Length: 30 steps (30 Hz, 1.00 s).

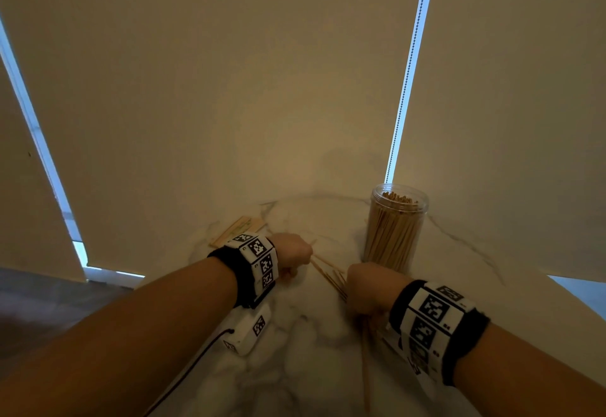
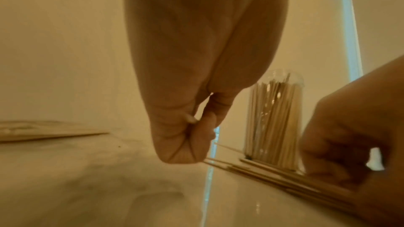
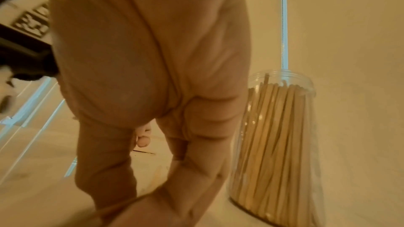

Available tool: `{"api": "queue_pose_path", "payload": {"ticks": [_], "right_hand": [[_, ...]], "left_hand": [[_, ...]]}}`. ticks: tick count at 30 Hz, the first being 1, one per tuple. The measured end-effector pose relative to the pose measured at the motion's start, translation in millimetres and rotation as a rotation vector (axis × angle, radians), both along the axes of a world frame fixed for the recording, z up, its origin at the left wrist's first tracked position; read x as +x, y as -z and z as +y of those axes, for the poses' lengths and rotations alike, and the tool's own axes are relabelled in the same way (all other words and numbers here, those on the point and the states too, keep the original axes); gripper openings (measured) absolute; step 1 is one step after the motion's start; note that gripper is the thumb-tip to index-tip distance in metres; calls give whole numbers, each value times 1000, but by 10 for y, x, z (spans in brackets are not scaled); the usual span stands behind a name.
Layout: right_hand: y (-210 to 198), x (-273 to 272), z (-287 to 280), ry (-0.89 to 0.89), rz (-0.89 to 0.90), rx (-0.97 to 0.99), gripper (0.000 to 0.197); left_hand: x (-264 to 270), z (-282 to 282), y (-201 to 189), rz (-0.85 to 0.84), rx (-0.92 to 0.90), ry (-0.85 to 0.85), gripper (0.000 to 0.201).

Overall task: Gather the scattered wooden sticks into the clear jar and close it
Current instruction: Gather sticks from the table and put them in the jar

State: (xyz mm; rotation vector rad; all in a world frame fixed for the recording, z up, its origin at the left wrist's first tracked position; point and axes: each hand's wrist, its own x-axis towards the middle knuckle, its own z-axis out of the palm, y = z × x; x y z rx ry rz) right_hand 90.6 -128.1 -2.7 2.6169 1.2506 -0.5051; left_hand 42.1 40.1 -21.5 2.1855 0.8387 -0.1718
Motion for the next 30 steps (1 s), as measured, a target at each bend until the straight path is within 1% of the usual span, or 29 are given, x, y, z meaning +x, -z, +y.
{"api": "queue_pose_path", "payload": {"ticks": [2, 3, 4, 5, 7, 9, 10, 11, 12, 14, 15, 17, 20, 21, 22, 23, 26, 27, 28, 30], "right_hand": [[-4, 47, -34, 60, 37, 62, 34], [-25, 81, -49, 95, 63, 102, 28], [-46, 121, -67, 111, 91, 142, 21], [-82, 148, -92, 133, 148, 190, 19], [-153, 195, -122, 153, 255, 298, 21], [-216, 206, -138, 153, 346, 449, 14], [-240, 191, -141, 147, 370, 526, 14], [-252, 181, -135, 143, 395, 599, 18], [-252, 171, -123, 138, 405, 661, 20], [-222, 176, -99, 112, 356, 739, 19], [-208, 170, -96, 107, 327, 768, 18], [-182, 161, -90, 97, 322, 829, 16], [-160, 139, -88, 85, 343, 850, 10], [-159, 138, -95, 87, 338, 841, 8], [-161, 141, -107, 85, 322, 829, 7], [-172, 146, -128, 81, 305, 810, 8], [-210, 214, -242, 97, 293, 746, 9], [-231, 248, -299, 116, 288, 726, 9], [-249, 286, -367, 140, 272, 705, 9], [-282, 365, -528, 195, 244, 647, 10]], "left_hand": [[-77, -104, 2, -46, -216, -76, 26], [-111, -163, -16, -68, -286, -100, 34], [-122, -199, 3, -73, -306, -95, 44], [-147, -252, -2, -76, -312, -79, 51], [-129, -308, 16, -117, -338, -74, 59], [-64, -347, 46, -167, -378, -107, 65], [-18, -373, 63, -199, -390, -116, 69], [33, -405, 66, -250, -409, -127, 71], [82, -444, 59, -302, -426, -135, 68], [143, -508, 19, -390, -453, -163, 56], [156, -537, -13, -424, -457, -169, 53], [177, -561, -36, -469, -381, -162, 50], [136, -519, -80, -519, -176, -212, 45], [114, -484, -88, -542, -142, -240, 45], [92, -458, -104, -572, -155, -267, 44], [75, -434, -123, -610, -216, -295, 43], [-17, -437, -224, -721, -467, -357, 40], [-46, -447, -258, -742, -491, -345, 40], [-72, -447, -281, -736, -447, -308, 39], [-128, -472, -316, -654, -262, -158, 41]]}}
